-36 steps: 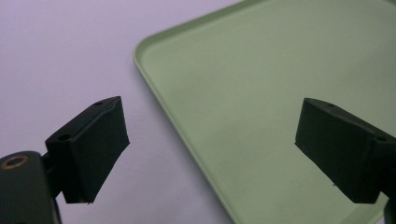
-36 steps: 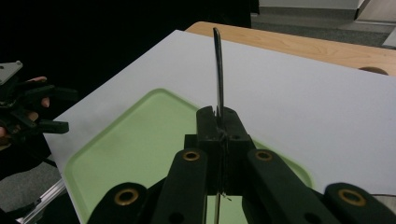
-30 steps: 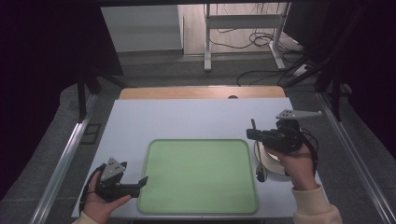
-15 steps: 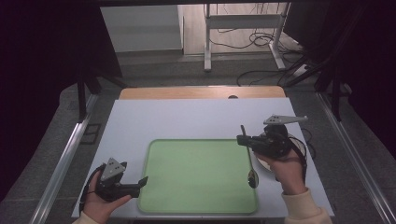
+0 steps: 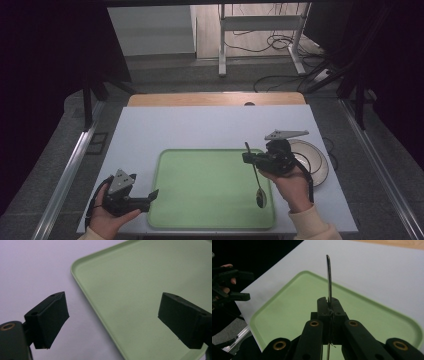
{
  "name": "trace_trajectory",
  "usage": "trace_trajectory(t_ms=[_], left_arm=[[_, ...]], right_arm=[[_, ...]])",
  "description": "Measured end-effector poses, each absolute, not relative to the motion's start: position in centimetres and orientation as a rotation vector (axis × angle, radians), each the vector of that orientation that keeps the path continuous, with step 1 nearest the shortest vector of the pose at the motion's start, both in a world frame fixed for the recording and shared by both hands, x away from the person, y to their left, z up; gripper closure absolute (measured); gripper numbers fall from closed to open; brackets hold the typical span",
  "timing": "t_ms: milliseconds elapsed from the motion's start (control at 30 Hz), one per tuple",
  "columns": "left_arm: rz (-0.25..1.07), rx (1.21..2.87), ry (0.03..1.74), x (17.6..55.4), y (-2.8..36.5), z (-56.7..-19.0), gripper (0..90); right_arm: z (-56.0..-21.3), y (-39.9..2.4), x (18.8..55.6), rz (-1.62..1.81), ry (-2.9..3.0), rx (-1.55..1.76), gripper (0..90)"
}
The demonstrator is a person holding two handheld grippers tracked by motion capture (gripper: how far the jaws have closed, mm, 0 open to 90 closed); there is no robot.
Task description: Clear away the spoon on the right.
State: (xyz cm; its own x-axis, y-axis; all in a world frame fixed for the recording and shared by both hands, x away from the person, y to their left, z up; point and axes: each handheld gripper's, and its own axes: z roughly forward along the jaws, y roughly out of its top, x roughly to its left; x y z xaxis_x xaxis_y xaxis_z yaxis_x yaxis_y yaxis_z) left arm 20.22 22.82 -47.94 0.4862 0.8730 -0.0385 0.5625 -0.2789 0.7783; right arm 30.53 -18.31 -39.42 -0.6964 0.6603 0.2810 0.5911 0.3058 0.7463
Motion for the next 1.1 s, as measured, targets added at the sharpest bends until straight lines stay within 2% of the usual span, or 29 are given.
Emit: trace_trajectory(t_ms=[500,800,1100], left_arm=[[0.518,1.976,1.182,20.2,22.8,-48.0,9.1],[0.513,1.989,1.177,20.2,22.8,-48.1,9.1],[0.513,1.99,1.175,20.2,22.9,-48.1,9.0]], right_arm=[[-42.5,-16.8,31.4,1.253,2.509,1.265,87.9],[-45.6,-15.5,32.3,1.111,2.549,1.32,87.8],[-46.8,-15.4,32.9,1.045,2.527,1.385,87.6]])
